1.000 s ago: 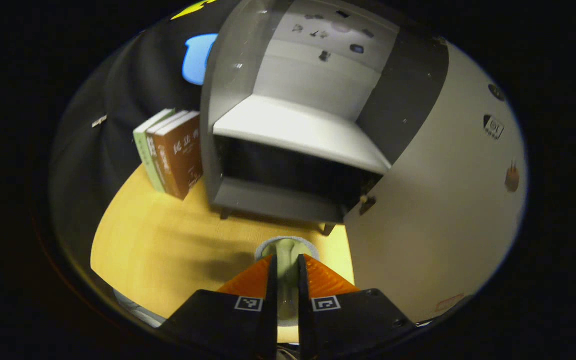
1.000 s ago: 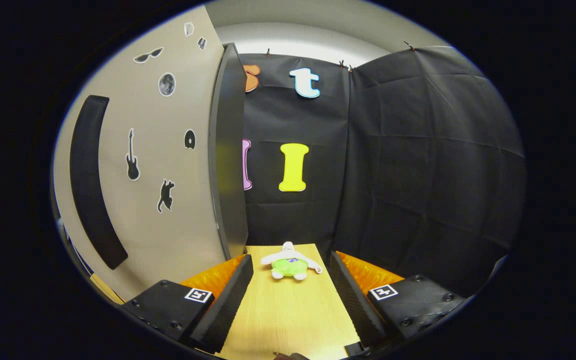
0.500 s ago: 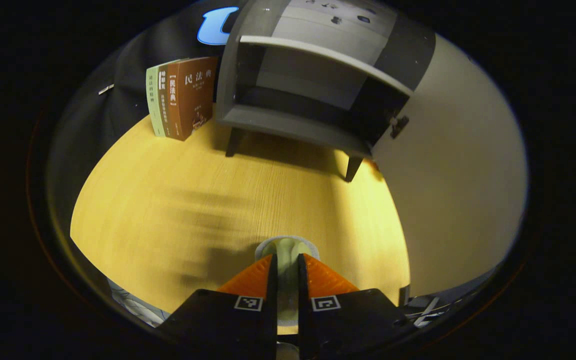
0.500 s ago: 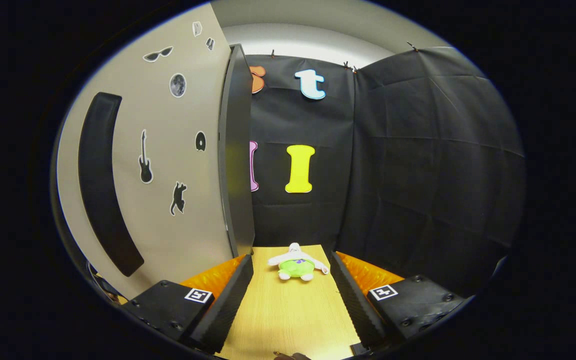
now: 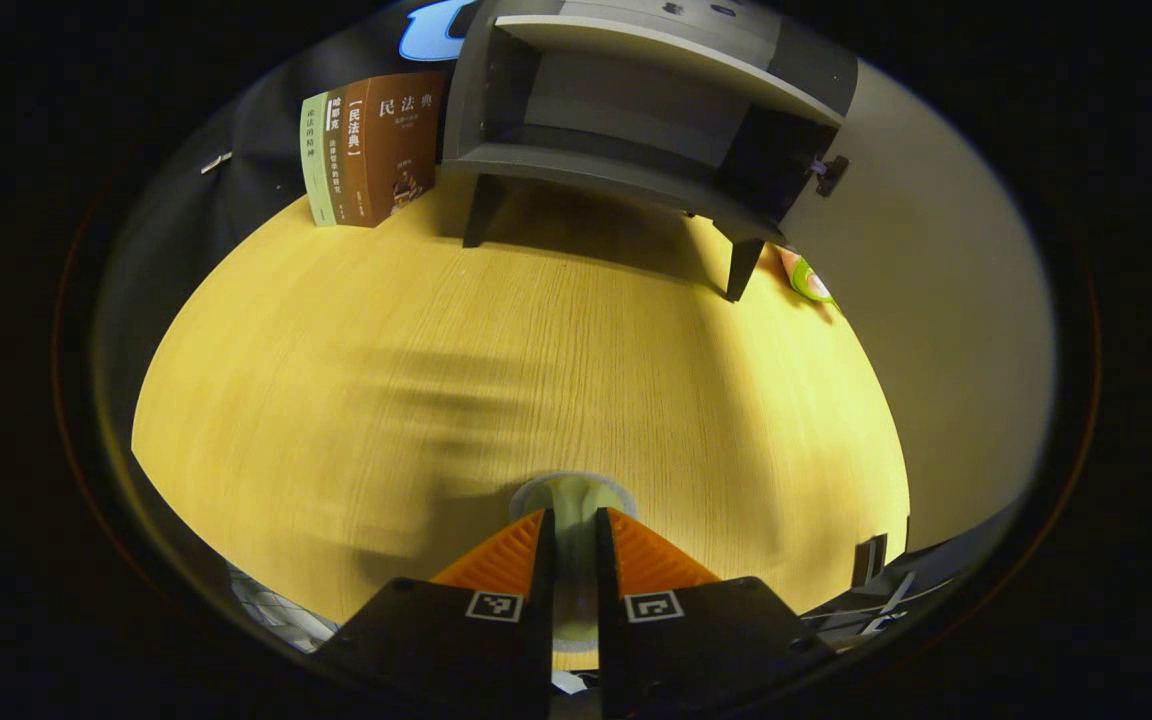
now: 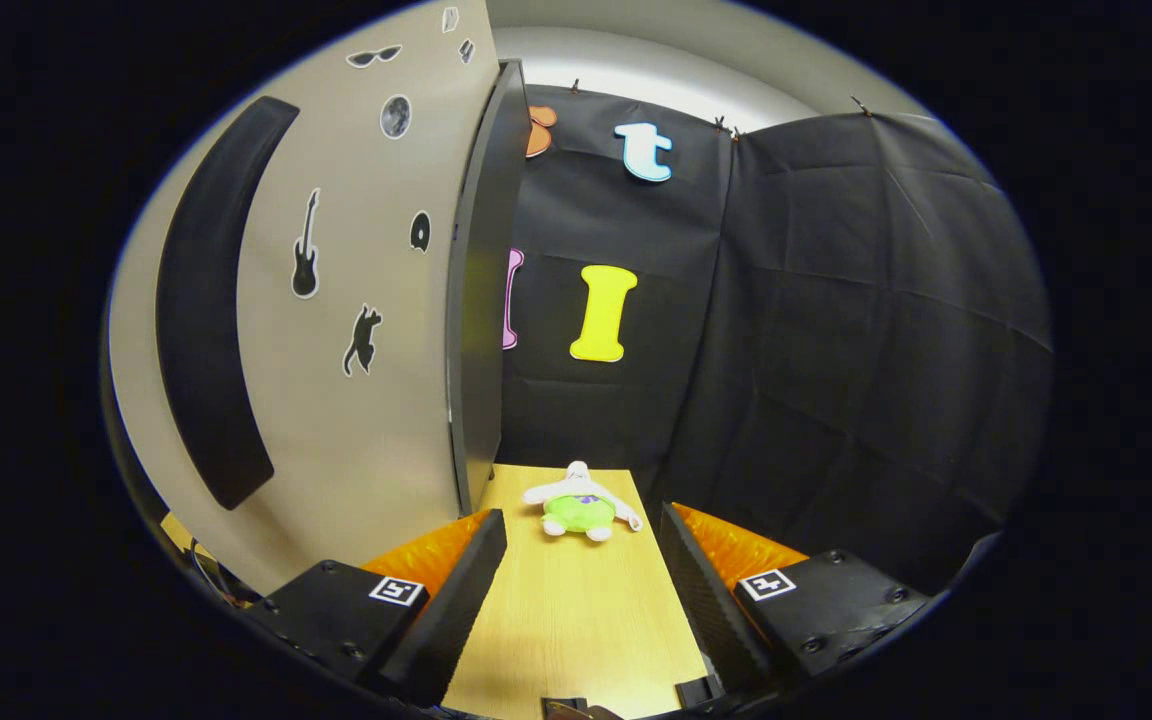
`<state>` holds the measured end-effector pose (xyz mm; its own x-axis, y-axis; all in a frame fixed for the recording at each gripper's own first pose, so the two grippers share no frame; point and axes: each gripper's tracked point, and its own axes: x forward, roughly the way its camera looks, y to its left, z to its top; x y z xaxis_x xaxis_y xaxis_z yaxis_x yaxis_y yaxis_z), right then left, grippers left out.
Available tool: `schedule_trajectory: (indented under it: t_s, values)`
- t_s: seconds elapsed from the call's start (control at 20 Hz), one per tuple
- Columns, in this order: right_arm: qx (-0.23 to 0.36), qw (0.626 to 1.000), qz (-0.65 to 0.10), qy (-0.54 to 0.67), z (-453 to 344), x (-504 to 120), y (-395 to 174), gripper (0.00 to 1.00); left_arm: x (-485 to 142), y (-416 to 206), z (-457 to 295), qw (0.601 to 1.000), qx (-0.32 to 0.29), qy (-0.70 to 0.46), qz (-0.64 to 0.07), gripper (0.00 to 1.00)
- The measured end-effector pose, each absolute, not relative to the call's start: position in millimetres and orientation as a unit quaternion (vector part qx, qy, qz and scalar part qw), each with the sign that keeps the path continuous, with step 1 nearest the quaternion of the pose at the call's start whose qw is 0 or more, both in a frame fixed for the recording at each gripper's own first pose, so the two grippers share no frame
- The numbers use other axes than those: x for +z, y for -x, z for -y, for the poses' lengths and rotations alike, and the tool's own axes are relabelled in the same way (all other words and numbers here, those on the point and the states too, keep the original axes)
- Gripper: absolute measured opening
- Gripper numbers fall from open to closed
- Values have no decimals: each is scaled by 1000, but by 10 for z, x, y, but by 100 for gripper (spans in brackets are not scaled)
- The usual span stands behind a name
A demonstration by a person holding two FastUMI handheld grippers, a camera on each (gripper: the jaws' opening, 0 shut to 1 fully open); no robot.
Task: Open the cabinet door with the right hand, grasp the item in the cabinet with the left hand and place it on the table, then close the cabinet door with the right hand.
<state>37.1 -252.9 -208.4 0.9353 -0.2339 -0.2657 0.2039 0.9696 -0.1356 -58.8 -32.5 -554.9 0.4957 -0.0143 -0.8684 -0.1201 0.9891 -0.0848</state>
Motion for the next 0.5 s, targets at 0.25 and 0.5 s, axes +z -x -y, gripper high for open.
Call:
schedule_trajectory:
  t_s: [0.25,0.5]
  values:
    - [-119,982,-141,39,2591,-2089,-385,98,-5642,560,370,863,25,70,-499,26]
    - [-123,982,-139,36,2632,-2081,-365,98,-5599,553,334,864,26,62,-498,29]
